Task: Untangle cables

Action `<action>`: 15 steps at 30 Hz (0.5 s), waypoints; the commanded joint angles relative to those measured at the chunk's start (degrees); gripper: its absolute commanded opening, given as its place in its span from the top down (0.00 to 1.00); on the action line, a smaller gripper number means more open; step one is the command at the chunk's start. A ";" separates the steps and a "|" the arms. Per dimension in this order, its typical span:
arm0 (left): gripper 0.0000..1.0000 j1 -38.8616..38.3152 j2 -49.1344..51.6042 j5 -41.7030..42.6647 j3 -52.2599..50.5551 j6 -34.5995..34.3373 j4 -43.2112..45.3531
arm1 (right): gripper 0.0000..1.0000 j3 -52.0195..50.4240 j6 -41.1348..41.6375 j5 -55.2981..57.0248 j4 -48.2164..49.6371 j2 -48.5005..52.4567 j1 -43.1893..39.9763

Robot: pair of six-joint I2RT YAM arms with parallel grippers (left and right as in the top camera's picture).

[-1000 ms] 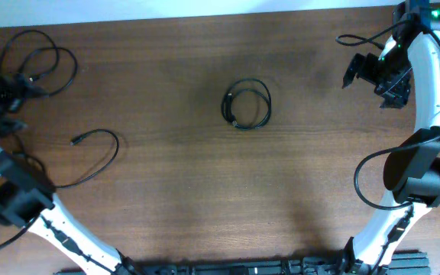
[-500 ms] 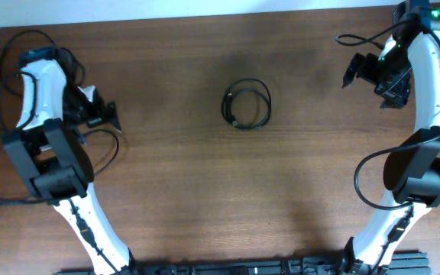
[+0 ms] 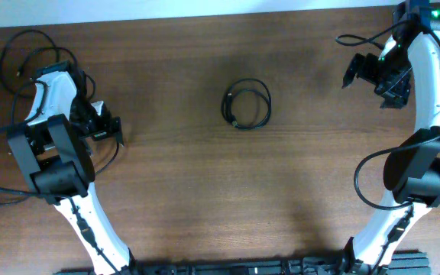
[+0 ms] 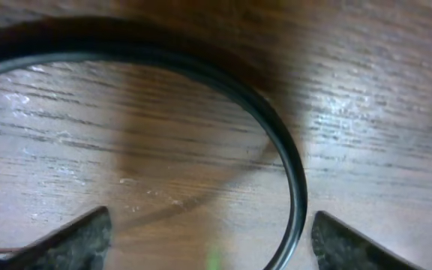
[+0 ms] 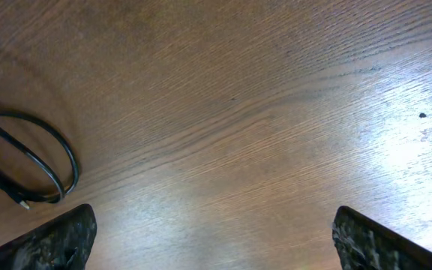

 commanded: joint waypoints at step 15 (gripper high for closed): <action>1.00 0.70 0.39 -0.57 -0.20 -1.27 2.47 | 0.02 0.94 -0.35 0.92 0.02 -1.77 0.00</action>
